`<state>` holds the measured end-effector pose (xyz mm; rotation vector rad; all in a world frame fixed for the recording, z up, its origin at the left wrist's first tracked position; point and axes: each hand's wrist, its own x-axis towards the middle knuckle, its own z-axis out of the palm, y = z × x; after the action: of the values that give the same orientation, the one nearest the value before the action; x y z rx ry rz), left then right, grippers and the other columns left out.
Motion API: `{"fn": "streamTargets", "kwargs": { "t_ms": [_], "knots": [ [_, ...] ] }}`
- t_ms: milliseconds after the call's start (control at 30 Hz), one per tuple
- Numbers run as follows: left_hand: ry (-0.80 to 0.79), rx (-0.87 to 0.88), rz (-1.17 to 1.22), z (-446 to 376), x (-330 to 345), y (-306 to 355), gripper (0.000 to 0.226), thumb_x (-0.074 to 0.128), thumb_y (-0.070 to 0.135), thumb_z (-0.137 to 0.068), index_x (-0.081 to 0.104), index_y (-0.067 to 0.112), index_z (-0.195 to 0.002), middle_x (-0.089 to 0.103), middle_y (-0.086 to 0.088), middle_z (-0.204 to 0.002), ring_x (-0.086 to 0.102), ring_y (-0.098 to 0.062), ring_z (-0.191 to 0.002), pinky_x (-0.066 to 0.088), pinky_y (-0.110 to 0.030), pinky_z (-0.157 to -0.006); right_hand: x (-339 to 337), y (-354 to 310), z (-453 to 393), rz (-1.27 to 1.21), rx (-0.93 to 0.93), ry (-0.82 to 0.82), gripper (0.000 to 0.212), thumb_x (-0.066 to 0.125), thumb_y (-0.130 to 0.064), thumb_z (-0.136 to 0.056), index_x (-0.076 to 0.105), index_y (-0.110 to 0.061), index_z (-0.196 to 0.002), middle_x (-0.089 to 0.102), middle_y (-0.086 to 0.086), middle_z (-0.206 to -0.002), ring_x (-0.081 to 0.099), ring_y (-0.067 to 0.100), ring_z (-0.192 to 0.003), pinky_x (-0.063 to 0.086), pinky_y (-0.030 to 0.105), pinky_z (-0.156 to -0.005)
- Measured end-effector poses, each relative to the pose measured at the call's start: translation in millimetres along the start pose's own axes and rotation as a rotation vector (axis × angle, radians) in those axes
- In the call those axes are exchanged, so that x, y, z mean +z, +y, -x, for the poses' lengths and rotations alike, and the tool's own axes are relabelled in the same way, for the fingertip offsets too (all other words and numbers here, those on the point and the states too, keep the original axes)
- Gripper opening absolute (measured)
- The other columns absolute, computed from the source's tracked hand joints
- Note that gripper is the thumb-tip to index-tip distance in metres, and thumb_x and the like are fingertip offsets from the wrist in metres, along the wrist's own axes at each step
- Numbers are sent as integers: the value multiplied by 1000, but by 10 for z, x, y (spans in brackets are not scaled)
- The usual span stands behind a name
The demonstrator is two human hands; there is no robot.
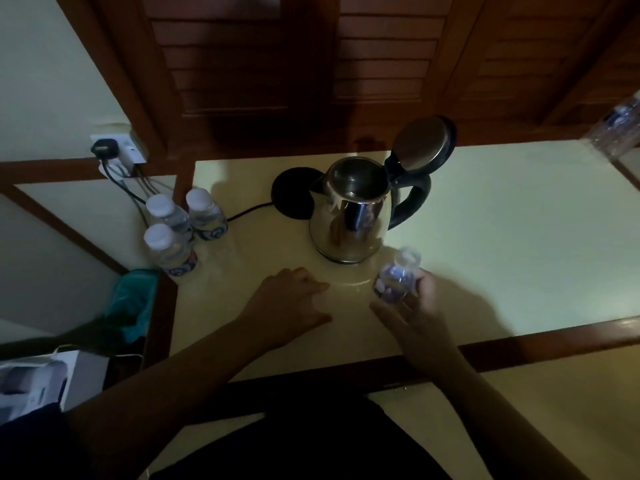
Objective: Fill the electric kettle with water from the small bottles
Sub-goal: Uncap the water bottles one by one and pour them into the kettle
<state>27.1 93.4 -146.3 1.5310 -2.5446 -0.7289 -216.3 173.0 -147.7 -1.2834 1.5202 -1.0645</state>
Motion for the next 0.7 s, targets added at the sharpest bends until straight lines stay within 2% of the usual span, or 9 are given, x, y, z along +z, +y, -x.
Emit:
{"fn": "streamTargets", "kwargs": {
  "t_ms": [67,133,200,267,333,367,467,567,700],
  "knots": [
    [-26,69,-68,-25,-1,2,49,65,49,-96,62,29,-141,59,3,-130,54,-21,-116,44,-33,-98,68,118,-19,54,-57,23,63,83,-28,-83,45,-21,-133,68,-10,-124,69,8,-116,59,33,-97],
    [-48,76,-56,-37,-36,41,45,65,42,-99,63,23,-139,60,0,-129,55,-21,-116,42,-28,-96,106,151,-50,115,-102,35,65,86,-21,-84,43,-25,-133,65,-24,-125,67,1,-117,56,25,-97],
    [40,106,55,-42,-103,123,40,71,39,-95,70,18,-129,66,-2,-119,63,-19,-107,46,-26,-89,117,152,-78,143,-122,41,67,86,-21,-84,42,-30,-134,62,-36,-123,66,0,-117,55,24,-95],
    [267,94,315,-10,-264,297,28,77,35,-91,76,21,-115,70,7,-102,67,-9,-89,51,-23,-74,116,155,-104,154,-115,48,64,85,-31,-85,45,-33,-135,65,-30,-123,67,4,-115,58,32,-94],
    [421,123,497,12,-476,534,25,77,33,-90,76,23,-113,69,12,-97,66,-8,-87,52,-17,-68,117,151,-127,191,-115,44,63,81,-42,-85,50,-30,-138,68,-18,-128,68,6,-116,59,37,-95],
    [443,175,502,8,-565,642,28,77,33,-90,76,22,-115,69,11,-99,66,-7,-89,51,-13,-69,117,150,-134,203,-116,46,64,80,-44,-84,52,-27,-140,69,-14,-130,67,5,-117,59,38,-95],
    [402,325,369,-65,-648,835,34,78,34,-89,75,17,-118,68,6,-104,61,2,-90,43,-4,-76,124,147,-134,204,-143,55,63,80,-43,-85,56,-23,-140,67,-13,-133,66,4,-120,58,35,-98],
    [334,358,282,-166,-575,830,37,79,38,-88,73,17,-119,65,4,-108,59,0,-94,44,-7,-80,150,122,-142,214,-161,71,67,73,-54,-85,57,-19,-140,67,-7,-134,65,11,-123,57,40,-100],
    [319,306,218,-196,-582,789,38,72,48,-91,73,20,-117,64,6,-106,58,-6,-94,48,-20,-80,161,80,-157,232,-205,60,60,72,-52,-88,49,-41,-142,63,-14,-136,63,10,-124,57,41,-100]
  ]
}}
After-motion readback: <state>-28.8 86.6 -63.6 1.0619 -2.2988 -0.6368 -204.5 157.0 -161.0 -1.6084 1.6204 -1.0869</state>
